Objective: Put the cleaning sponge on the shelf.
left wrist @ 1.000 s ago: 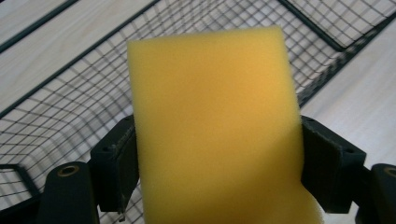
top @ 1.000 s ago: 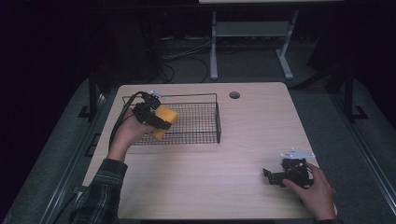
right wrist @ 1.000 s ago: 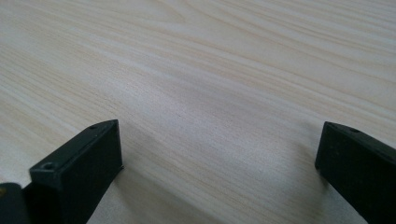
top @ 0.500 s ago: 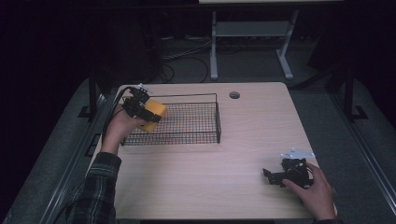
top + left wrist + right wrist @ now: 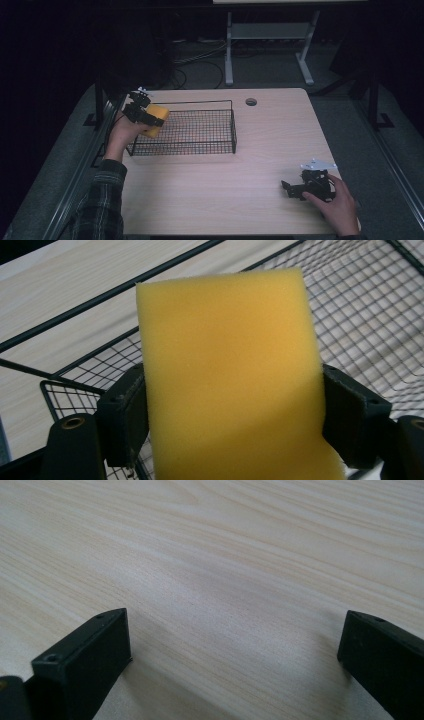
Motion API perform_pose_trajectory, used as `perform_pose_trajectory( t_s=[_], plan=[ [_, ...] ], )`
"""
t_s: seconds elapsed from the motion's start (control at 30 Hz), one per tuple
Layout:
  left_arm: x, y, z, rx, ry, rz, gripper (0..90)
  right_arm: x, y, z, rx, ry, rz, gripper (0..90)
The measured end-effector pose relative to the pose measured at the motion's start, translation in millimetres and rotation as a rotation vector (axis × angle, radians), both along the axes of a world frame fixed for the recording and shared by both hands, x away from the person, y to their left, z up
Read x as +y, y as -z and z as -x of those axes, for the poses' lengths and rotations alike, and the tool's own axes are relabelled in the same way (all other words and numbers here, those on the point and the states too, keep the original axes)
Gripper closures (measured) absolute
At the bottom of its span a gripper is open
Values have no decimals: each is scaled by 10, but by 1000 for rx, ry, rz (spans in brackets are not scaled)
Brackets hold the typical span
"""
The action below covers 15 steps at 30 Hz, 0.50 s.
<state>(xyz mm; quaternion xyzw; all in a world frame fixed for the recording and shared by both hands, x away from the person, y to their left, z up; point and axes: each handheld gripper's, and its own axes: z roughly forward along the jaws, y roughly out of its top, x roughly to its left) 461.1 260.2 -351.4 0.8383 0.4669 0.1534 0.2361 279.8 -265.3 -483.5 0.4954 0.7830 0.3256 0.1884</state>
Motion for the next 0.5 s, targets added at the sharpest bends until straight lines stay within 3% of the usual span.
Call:
perform_pose_trajectory(
  t_s=[0.5],
  plan=[
    [79, 269, -132, 34, -37, -3, 225, 0, 1, -3, -1, 0, -1, 0]
  ],
)
